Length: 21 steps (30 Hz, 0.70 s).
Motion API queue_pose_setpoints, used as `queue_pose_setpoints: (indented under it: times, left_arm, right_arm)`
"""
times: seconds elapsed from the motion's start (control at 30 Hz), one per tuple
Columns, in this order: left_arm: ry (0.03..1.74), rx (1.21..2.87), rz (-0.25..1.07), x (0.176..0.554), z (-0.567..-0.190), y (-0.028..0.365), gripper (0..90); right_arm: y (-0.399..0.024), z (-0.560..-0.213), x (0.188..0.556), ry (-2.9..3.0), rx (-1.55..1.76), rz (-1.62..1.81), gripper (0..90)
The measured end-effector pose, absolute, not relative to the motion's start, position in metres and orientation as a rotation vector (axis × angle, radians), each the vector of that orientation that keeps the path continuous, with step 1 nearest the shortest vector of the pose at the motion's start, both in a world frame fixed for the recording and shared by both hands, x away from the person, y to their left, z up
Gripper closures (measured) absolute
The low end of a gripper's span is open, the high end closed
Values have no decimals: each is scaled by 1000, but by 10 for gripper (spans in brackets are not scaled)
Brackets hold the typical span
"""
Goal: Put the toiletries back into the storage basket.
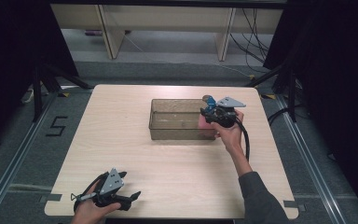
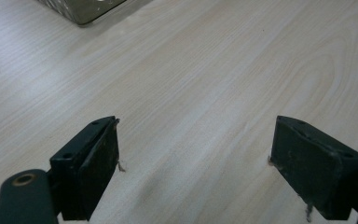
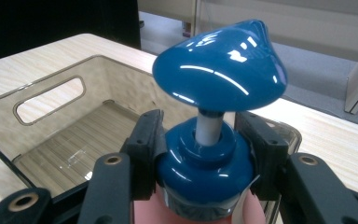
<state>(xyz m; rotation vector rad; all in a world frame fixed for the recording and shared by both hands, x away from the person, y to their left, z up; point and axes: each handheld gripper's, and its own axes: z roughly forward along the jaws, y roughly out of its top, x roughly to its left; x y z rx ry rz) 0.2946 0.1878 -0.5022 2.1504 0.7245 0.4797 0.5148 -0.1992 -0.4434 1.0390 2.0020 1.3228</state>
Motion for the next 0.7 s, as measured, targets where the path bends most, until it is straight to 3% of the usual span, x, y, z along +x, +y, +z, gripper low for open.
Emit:
queue_pose_setpoints:
  times: [0.37, 0.43, 0.57, 0.7]
  left_arm:
    - [728, 2149, 475, 294, -503, 187, 148]
    - [741, 2132, 467, 294, -503, 186, 148]
    - [737, 2146, 488, 294, -502, 188, 148]
    - [735, 2152, 487, 295, -502, 188, 148]
  right_arm:
    - [-202, -446, 515, 1997, 1009, 1309, 534]
    - [-201, -446, 515, 1998, 1035, 1336, 504]
    - [-203, -440, 511, 1945, 1155, 1427, 332]
    - [-206, -435, 506, 1937, 1177, 1440, 275]
